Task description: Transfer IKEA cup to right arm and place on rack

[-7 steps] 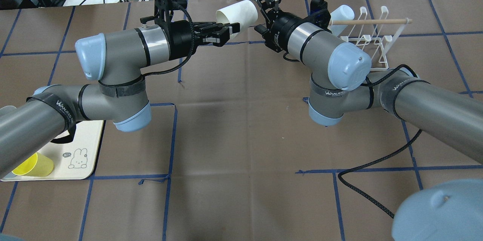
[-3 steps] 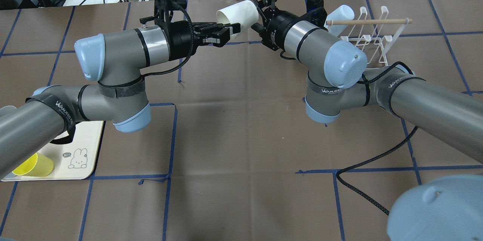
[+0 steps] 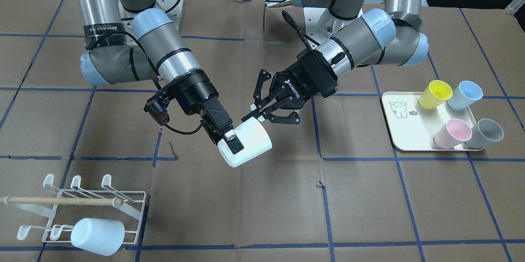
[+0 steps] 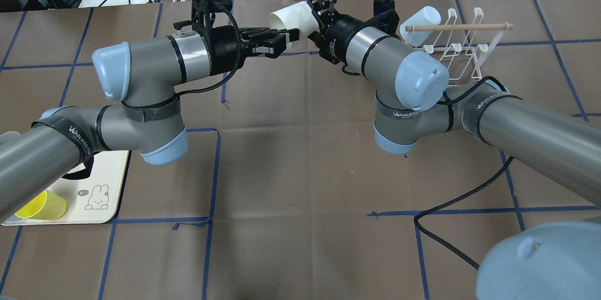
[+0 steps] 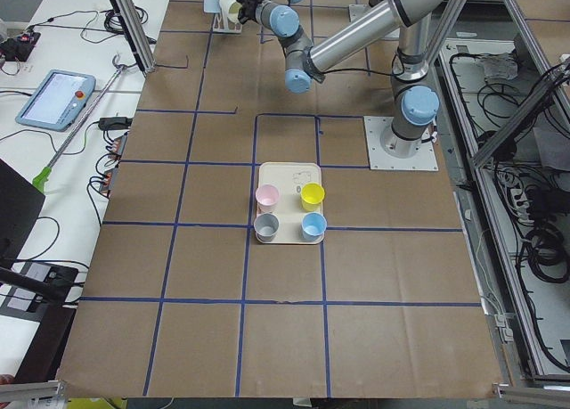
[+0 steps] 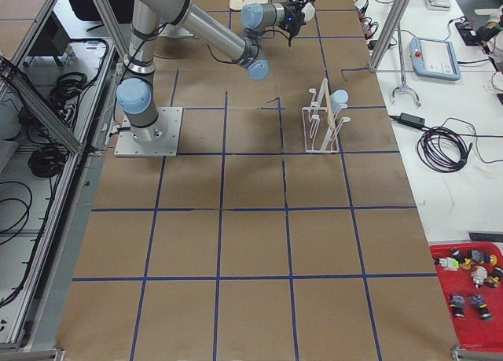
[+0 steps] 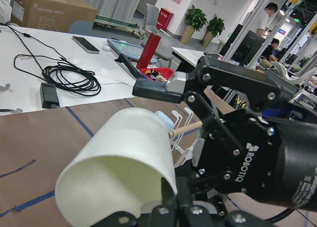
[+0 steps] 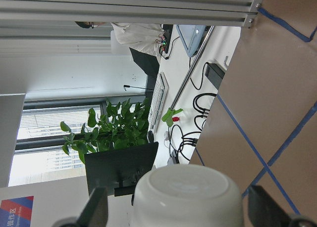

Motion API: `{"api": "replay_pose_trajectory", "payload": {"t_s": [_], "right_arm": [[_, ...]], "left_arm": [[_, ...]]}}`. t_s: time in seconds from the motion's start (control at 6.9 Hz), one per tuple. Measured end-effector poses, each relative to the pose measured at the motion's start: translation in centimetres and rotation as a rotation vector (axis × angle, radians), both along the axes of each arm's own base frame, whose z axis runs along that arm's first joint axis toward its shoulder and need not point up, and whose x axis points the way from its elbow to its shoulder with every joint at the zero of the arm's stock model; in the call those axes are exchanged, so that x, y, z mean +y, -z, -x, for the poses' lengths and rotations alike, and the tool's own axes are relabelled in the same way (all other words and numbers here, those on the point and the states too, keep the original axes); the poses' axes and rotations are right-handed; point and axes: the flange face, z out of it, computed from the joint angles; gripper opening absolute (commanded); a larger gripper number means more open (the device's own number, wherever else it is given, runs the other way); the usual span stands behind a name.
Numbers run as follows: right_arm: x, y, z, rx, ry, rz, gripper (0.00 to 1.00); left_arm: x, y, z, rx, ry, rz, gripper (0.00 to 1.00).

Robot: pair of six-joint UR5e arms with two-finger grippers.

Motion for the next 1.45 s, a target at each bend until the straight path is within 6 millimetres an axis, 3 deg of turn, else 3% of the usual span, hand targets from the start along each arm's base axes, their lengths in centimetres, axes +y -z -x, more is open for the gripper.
{"api": "replay_pose_trajectory", "payload": {"t_s": [0.14, 0.43, 0.58, 1.01, 1.45], "right_arm": [[-0.02, 0.12, -0.19, 0.000, -0.002, -0.002, 0.93], [-0.03, 0.18, -0.27, 0.001, -0.004, -0.002, 0.69], [-0.07, 0.08, -0.32, -0.001, -0.007, 0.000, 0.63], [-0.21, -0.33, -0.41, -0.004, -0.013, 0.010, 0.58], [-0.14, -0.61, -0.40, -0.005, -0.013, 0.016, 0.58]], "left_arm": [[0.00, -0.01, 0.00, 0.001, -0.001, -0.002, 0.00], [0.02, -0.04, 0.00, 0.004, -0.003, -0.006, 0.00], [0.03, -0.07, 0.00, 0.004, -0.003, -0.006, 0.00], [0.03, -0.19, -0.01, 0.010, -0.007, -0.013, 0.05], [-0.16, -0.44, -0.08, 0.008, -0.019, -0.013, 0.67]]}}
